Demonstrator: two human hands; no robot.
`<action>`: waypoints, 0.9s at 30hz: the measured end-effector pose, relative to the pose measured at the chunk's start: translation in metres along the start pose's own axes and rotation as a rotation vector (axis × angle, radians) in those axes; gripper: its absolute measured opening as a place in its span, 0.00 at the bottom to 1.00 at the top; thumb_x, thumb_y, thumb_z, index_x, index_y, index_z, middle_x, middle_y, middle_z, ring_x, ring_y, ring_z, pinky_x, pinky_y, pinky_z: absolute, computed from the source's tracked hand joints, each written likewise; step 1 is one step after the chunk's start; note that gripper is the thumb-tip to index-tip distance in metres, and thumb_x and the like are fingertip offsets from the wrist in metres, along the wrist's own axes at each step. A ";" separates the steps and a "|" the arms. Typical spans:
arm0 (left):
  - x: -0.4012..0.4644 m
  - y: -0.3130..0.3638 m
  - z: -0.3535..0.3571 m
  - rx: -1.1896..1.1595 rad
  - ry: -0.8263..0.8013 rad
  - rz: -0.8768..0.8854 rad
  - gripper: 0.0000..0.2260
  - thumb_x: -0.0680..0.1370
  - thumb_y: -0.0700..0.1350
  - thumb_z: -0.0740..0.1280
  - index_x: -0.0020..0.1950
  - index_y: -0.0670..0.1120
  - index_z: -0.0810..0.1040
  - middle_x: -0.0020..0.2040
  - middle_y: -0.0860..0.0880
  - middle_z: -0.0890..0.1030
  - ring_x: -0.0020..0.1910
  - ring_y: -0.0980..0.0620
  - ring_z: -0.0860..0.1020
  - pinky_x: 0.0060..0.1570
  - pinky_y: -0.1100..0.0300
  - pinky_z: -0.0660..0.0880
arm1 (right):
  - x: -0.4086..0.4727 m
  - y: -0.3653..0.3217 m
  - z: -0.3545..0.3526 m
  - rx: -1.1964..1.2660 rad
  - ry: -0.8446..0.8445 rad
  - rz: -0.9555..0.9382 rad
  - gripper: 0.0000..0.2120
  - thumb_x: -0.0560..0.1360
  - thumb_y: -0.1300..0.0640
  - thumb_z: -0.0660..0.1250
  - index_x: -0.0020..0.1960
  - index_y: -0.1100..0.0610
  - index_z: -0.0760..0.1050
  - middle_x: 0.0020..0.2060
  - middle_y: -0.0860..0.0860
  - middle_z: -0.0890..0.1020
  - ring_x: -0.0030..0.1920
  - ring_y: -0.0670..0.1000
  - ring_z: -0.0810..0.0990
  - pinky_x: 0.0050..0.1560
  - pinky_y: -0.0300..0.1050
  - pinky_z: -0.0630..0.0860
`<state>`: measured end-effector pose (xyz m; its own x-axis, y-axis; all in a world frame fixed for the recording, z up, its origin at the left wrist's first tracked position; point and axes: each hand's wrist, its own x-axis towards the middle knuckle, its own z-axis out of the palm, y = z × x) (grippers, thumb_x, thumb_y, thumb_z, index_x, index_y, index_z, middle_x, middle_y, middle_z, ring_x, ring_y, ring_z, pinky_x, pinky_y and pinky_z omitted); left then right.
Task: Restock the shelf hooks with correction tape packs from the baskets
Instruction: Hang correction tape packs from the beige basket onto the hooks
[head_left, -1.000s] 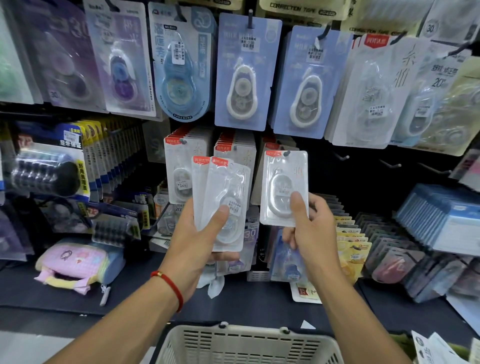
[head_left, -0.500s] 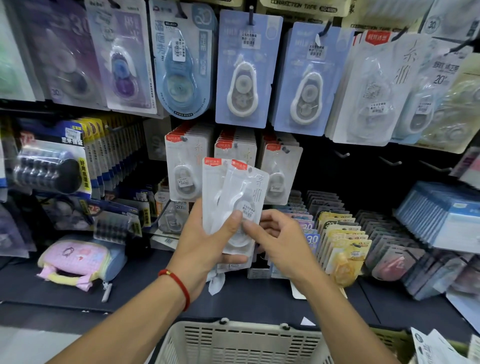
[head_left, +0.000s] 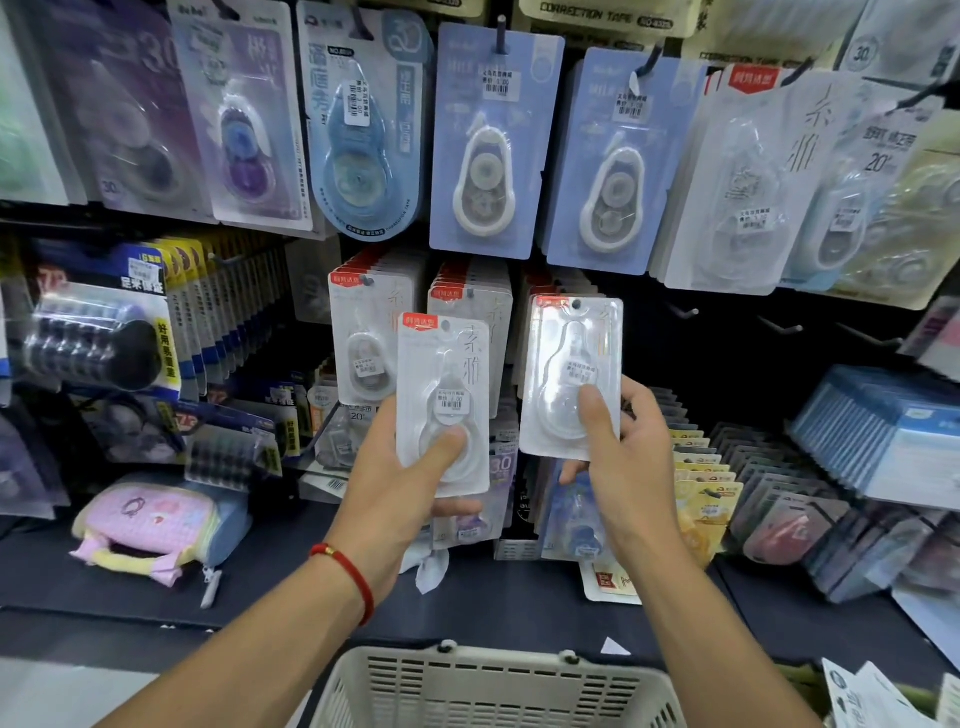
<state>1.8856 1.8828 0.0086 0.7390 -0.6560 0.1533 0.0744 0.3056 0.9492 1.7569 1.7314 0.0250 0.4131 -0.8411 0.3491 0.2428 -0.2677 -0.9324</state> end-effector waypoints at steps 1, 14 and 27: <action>0.000 0.000 0.000 -0.001 0.002 0.000 0.17 0.82 0.40 0.71 0.66 0.57 0.79 0.54 0.56 0.86 0.50 0.48 0.87 0.37 0.50 0.85 | 0.000 -0.001 -0.001 0.004 0.007 -0.002 0.15 0.82 0.47 0.69 0.66 0.51 0.75 0.46 0.49 0.88 0.27 0.54 0.79 0.30 0.52 0.78; -0.005 0.006 0.008 0.078 -0.040 -0.018 0.16 0.80 0.39 0.70 0.62 0.58 0.79 0.56 0.50 0.86 0.43 0.51 0.85 0.29 0.58 0.79 | -0.006 0.015 0.002 -0.328 -0.210 0.188 0.14 0.82 0.45 0.68 0.64 0.51 0.79 0.57 0.48 0.85 0.59 0.52 0.84 0.61 0.57 0.82; -0.010 0.009 0.016 0.155 -0.126 -0.060 0.22 0.80 0.32 0.69 0.67 0.54 0.76 0.57 0.48 0.86 0.46 0.46 0.85 0.57 0.32 0.80 | -0.003 0.004 0.006 -0.024 0.007 0.020 0.08 0.84 0.52 0.67 0.62 0.52 0.75 0.50 0.50 0.88 0.50 0.47 0.88 0.47 0.42 0.82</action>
<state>1.8680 1.8814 0.0194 0.6460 -0.7540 0.1193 0.0043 0.1599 0.9871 1.7617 1.7358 0.0205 0.4118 -0.8495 0.3297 0.2135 -0.2618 -0.9412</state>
